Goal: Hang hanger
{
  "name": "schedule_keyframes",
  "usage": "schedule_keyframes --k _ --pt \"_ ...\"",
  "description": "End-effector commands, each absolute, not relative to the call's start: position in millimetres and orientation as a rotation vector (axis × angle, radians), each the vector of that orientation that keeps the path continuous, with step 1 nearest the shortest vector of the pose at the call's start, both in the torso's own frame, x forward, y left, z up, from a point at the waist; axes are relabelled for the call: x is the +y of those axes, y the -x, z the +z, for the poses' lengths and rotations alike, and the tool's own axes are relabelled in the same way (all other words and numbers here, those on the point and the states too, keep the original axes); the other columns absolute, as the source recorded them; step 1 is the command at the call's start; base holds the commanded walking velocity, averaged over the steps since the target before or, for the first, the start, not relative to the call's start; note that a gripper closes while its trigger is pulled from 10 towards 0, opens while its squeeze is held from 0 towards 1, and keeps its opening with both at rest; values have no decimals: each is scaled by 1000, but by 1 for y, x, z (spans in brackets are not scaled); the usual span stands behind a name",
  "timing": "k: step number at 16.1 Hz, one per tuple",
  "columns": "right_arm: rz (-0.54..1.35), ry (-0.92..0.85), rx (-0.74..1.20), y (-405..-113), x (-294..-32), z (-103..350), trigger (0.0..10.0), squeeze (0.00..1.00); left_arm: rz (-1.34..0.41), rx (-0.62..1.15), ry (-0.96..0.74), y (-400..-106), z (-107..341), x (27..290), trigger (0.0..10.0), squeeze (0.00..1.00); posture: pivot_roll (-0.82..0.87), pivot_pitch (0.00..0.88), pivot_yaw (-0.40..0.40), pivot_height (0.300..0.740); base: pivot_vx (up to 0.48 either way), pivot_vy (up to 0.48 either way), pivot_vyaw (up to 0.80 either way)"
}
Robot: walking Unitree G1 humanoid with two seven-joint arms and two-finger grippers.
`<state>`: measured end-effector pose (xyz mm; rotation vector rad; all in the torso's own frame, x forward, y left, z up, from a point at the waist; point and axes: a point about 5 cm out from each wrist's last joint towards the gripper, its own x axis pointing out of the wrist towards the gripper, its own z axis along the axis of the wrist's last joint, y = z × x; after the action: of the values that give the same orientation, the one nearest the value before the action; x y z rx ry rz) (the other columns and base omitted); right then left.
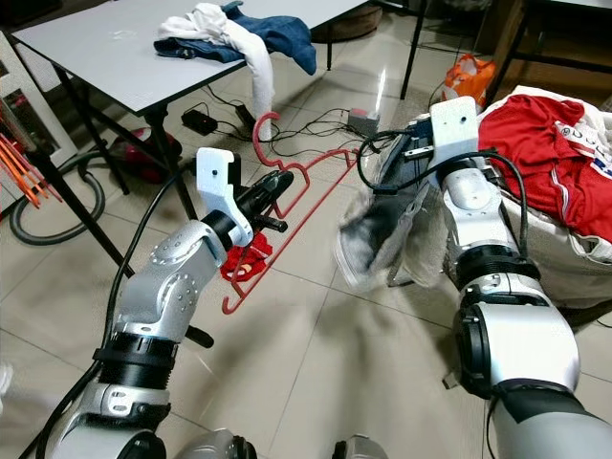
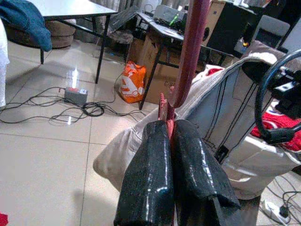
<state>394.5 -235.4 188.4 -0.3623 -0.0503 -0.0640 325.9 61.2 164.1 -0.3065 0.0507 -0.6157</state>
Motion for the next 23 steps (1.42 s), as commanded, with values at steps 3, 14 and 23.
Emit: schedule_keyframes --k 3,14,23 --pt "-83 377 -144 -400 -233 212 0 0 -638 51 315 -322 168 57 10000 0 -78 0 46 740 0 0 0" --pt "-66 353 -221 -400 -224 225 0 0 -806 39 423 -296 183 42 10000 0 -63 0 19 740 0 0 0" --pt "-102 349 -264 -376 -227 216 0 0 -735 110 350 -284 168 61 10000 0 -90 0 49 740 0 0 0"
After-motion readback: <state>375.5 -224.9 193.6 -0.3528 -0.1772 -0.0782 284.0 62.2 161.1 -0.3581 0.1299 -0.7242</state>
